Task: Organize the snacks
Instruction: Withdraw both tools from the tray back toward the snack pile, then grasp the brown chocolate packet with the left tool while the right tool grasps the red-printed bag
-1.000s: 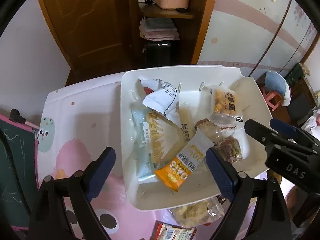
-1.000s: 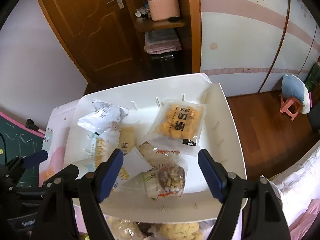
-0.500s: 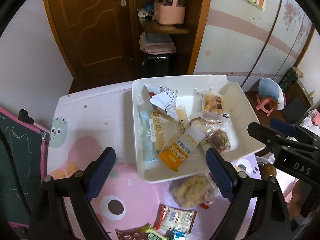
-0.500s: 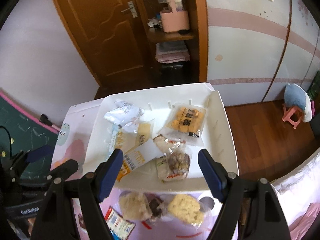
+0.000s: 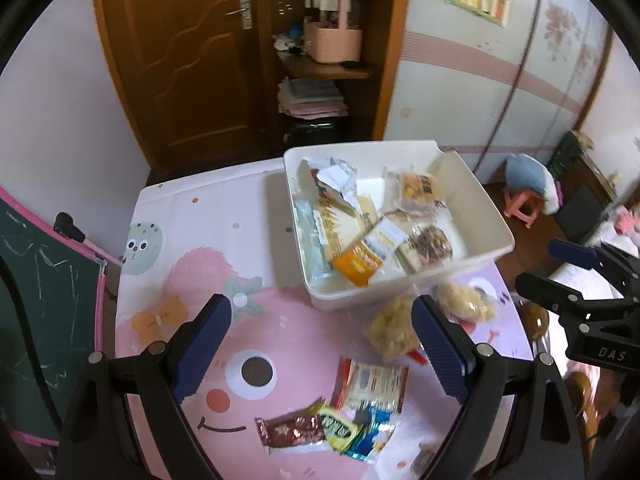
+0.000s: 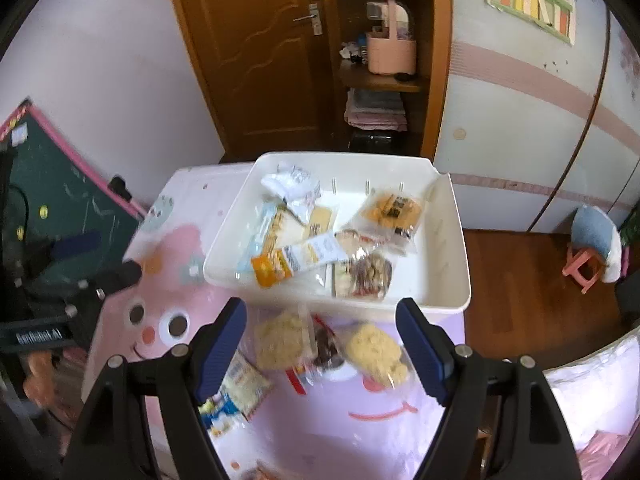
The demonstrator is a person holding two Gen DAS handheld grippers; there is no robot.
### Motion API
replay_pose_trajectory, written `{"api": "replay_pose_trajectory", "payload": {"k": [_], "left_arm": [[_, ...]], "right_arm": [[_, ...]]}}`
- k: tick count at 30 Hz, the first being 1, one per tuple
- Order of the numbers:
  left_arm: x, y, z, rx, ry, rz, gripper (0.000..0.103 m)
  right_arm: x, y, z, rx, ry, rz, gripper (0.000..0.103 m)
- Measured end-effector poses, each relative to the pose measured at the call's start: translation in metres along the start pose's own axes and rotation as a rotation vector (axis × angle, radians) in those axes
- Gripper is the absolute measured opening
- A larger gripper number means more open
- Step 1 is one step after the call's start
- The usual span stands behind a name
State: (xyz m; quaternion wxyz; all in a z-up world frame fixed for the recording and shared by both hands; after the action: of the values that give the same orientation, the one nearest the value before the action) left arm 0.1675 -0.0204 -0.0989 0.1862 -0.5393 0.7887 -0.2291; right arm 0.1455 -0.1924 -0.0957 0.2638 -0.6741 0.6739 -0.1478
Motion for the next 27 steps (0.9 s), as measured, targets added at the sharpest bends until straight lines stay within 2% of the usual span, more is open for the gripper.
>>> {"api": "replay_pose_trajectory", "payload": {"k": [8,12,15,21,27], "left_arm": [[0.007,0.056,0.000,-0.027,0.035,0.104,0.091],[0.011,0.092,0.015,-0.075,0.053,0.147,0.091],[0.012,0.122,0.032,-0.135,0.099,0.193,0.091],[0.005,0.167,0.064,-0.228,0.052,0.291,0.091],[-0.004,0.191,0.092,-0.285,0.004,0.384,0.091]], "right_arm": [[-0.016,0.058,-0.003,-0.077,-0.041,-0.071,0.077],[-0.026,0.096,0.006,-0.143,-0.069,-0.091,0.077],[-0.031,0.126,0.016,-0.195,-0.076,-0.123,0.077],[-0.037,0.191,0.037,-0.318,-0.080,-0.179,0.077],[-0.033,0.226,0.044,-0.411,-0.095,-0.141,0.077]]}}
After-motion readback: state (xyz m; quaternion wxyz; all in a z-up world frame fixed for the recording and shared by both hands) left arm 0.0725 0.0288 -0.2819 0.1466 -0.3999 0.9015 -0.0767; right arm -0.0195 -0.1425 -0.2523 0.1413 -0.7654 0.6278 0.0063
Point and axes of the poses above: each gripper's, at about its wrist camera, not at the fingertips, and z roughly the way its jaws point, x to its right, y to its underside, the point moved 7 cm from there along z, roughly the way its jaws point, and after that the axes turned 8 degrees about z, right-handed, at the moved point
